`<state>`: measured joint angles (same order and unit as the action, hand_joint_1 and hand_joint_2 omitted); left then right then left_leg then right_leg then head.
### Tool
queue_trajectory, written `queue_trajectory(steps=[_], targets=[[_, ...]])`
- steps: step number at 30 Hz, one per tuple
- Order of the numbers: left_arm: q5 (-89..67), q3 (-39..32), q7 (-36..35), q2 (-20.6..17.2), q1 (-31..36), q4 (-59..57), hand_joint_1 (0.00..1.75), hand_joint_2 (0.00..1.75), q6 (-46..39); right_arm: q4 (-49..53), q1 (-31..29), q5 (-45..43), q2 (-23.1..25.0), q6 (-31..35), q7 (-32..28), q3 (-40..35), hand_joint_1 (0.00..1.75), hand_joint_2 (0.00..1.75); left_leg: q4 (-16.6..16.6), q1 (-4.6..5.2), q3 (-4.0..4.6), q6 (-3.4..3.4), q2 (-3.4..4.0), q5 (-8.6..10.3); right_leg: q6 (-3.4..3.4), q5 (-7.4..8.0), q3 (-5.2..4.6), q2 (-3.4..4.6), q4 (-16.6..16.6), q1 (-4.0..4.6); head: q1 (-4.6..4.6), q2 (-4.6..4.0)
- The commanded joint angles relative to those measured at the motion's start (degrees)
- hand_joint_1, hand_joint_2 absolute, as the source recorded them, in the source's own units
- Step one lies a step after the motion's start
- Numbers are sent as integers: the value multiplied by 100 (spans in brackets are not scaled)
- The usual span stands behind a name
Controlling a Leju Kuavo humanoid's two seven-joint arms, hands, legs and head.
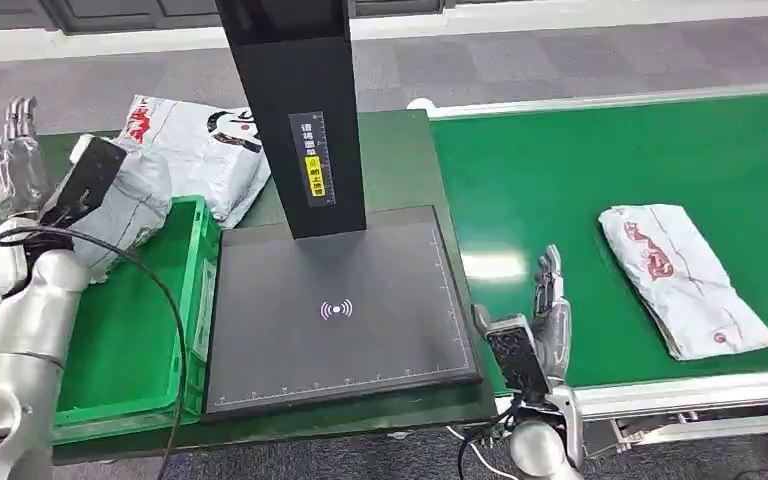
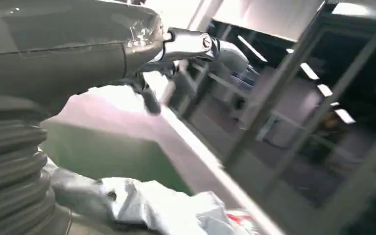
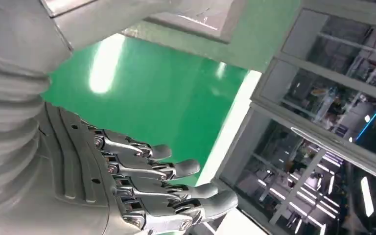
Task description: Moved the parcel from conveyor to table for the left to box.
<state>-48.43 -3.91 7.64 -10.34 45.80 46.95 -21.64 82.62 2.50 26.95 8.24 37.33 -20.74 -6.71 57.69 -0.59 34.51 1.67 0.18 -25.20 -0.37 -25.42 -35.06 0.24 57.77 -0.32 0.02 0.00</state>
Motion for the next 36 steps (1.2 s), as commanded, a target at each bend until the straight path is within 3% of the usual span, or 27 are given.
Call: queue_trajectory(steps=[1,4,8,11,14,15,21,25,30,33,34,35,36], targets=[[1148,35,388,526,-47,1092,0,175,-313,-76,-14,-120,-121,53,-61,364,0,175,-3,1,-3,-6,-17,1,4,-4,10,-18,-5,-1,0,0],[1439,21,468,512,83,1169,0,175,-596,-94,-51,-158,-145,96,-75,335,0,175,-4,0,-12,-10,-26,-1,7,-6,24,-28,-9,2,0,0],[1987,127,470,570,78,1429,0,175,-379,-13,-39,-157,-147,127,-74,340,0,175,0,1,-3,-7,-19,0,5,-4,11,-21,-3,1,0,0],[2056,375,172,559,71,1460,0,175,-32,87,54,-147,-122,149,-77,374,0,175,-1,-2,-7,-8,-27,1,5,-5,18,-28,-9,4,0,0],[2696,471,42,658,22,1416,0,175,763,141,104,-85,-138,149,-41,448,0,175,-1,0,-7,-6,-22,1,4,-5,12,-23,-5,1,0,0],[3261,566,140,752,-172,1429,0,175,1404,70,38,53,-137,159,31,503,0,175,-8,1,-19,-10,-30,1,7,-7,28,-32,-13,0,0,0],[3667,901,407,880,-493,1398,0,175,1450,-38,-112,199,-100,91,77,629,0,175,-11,8,-24,-11,-18,0,8,-3,33,-16,-14,-5,0,0],[3929,1497,793,1479,-1076,1076,0,175,1799,-169,-320,387,-233,12,300,846,0,175,-19,9,-29,-11,-22,2,8,-2,40,-23,-22,-6,0,0],[4133,1639,936,1533,-1087,918,0,175,1698,-209,-355,411,-231,-74,294,937,0,175,-6,13,-14,-14,-35,-2,10,-5,27,-34,-11,-21,0,0],[4224,1951,1074,1835,-1357,456,0,175,1688,-742,-691,-2,-537,-731,623,1052,0,175,-17,15,-28,-19,-32,-3,13,-2,46,-31,-25,-20,2,0],[4269,2084,1234,1953,-1395,98,0,175,1610,-1214,-887,-301,-689,-1190,860,1110,0,0,-11,16,-21,-15,-17,-6,10,-2,31,-17,-15,-20,0,0],[4280,2141,1382,2045,-1375,-198,0,175,1486,-1574,-1035,-351,-761,-1233,786,1159,0,0,-27,21,-43,-20,-12,-4,13,2,51,-13,-31,-24,0,0],[4308,2186,1524,2122,-1346,-456,0,175,1402,-1925,-1184,-273,-824,-1112,626,1166,0,175,-21,17,-43,-18,-7,-11,11,3,53,-9,-31,-25,0,0]])
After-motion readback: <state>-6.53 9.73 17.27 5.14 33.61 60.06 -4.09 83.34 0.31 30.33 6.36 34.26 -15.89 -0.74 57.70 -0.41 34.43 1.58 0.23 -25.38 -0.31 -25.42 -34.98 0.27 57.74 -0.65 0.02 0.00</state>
